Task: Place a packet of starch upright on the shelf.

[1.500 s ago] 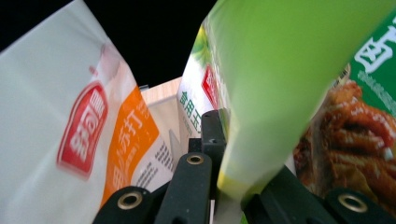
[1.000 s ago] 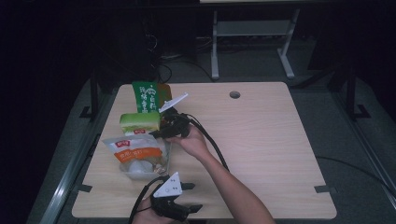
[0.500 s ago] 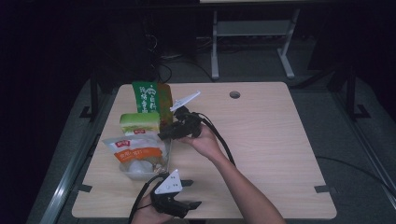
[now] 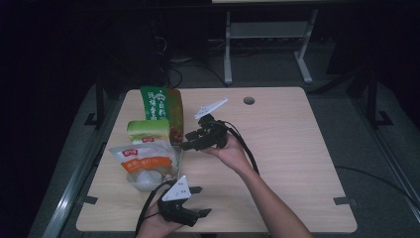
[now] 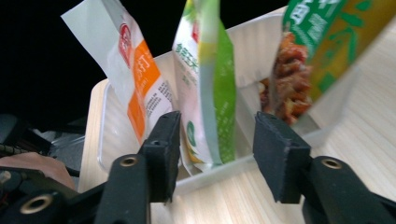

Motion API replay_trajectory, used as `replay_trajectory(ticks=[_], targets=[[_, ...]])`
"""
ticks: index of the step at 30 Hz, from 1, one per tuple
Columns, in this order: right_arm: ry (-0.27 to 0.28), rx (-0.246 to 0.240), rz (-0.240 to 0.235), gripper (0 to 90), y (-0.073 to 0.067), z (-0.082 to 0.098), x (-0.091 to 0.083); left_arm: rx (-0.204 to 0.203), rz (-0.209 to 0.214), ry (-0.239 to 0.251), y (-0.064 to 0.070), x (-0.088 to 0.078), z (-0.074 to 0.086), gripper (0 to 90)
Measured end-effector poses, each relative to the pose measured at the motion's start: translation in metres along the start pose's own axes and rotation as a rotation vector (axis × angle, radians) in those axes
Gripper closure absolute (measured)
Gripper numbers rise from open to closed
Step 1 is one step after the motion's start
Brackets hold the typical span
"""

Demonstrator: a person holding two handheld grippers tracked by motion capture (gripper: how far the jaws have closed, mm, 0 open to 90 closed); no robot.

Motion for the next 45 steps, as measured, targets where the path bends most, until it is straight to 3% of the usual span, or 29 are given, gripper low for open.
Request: replay_trajectory(ticks=[18, 45], targets=[[-0.007, 0.052, 0.055, 41.5, 0.010, 0.025, -0.034, -0.007, -0.005, 0.003, -0.002, -0.001, 0.000, 27.3], [-0.004, 0.080, 0.132, 34.8, 0.014, 0.050, -0.080, -0.009, -0.011, 0.010, -0.005, -0.003, 0.000, 27.3]])
Point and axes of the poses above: each handheld gripper's, and its own axes: x roughly forward along the jaws, z roughly out of its underside, y roughly to its right, the point moved 4 cm from there along x, roughly forward along the jaws, and after that the axes turned 6 degrees about -z, right-handed, at the moved point
